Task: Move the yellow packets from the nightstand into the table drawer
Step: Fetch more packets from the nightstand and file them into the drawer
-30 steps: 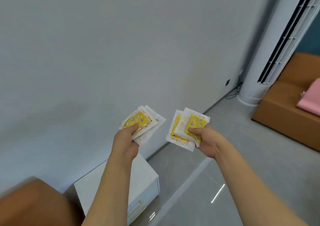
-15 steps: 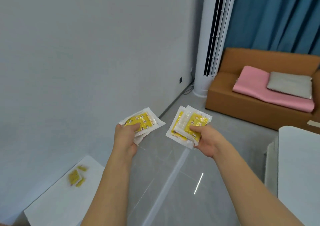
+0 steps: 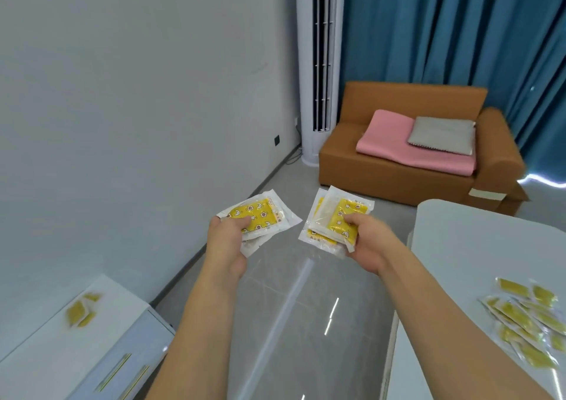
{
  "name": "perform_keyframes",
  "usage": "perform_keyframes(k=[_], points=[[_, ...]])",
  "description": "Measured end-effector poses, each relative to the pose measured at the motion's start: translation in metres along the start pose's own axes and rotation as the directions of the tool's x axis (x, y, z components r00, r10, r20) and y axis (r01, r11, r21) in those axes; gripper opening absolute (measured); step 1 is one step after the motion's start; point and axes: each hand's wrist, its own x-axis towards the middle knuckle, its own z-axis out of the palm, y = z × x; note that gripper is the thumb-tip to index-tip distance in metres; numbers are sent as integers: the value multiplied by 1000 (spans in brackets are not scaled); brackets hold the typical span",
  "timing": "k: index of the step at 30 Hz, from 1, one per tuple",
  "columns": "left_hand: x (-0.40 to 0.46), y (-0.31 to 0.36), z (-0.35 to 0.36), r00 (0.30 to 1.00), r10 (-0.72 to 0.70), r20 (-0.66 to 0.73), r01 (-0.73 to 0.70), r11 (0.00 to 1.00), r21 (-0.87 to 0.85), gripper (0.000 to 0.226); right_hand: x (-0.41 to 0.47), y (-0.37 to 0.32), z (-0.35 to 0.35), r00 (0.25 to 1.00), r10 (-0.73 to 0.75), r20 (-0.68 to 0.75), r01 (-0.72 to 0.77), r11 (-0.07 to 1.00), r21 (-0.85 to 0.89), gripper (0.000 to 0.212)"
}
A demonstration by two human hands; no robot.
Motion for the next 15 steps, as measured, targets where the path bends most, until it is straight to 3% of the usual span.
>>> perform_keyframes(k=[7,15], points=[[-80,-51,61,998,39,42,-40,999,29,43,-55,-16,-109,991,-133,-17,132,990,-48,28],[-219,-137,142,997,51,51,-50,999,-11,45,-128,-42,-273,986,-156,-62,154,987,-40,21]])
